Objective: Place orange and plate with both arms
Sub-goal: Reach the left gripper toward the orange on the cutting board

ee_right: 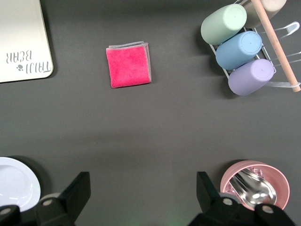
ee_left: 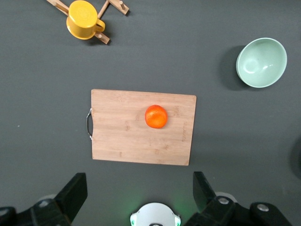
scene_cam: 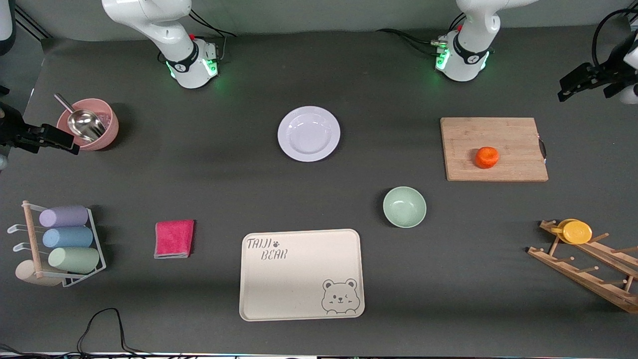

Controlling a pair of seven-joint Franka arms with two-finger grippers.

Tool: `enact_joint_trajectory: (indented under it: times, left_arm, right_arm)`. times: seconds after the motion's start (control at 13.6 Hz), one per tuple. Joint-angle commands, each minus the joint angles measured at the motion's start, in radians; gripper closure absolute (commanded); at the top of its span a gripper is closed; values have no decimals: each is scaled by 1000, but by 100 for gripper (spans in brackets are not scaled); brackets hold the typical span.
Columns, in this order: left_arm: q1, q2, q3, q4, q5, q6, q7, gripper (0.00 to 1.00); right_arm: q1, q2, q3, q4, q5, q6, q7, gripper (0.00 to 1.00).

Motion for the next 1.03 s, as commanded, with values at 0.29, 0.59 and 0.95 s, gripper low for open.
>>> enact_joint_trajectory:
  times: [0.29,0.59,0.95]
  left_arm:
    - [-12,-22,-6,-531,-11,627,2,0]
    - [-43,70,-26,-686,-7,908,-62,0]
    - [-61,233,-55,-720,56,1059,-116,0]
  right_arm:
    - [5,-47,8,-49,15,3,33,0]
    - [67,-139,6,-167,15,51,75,0]
    - [172,-265,8,-282,15,46,169,0]
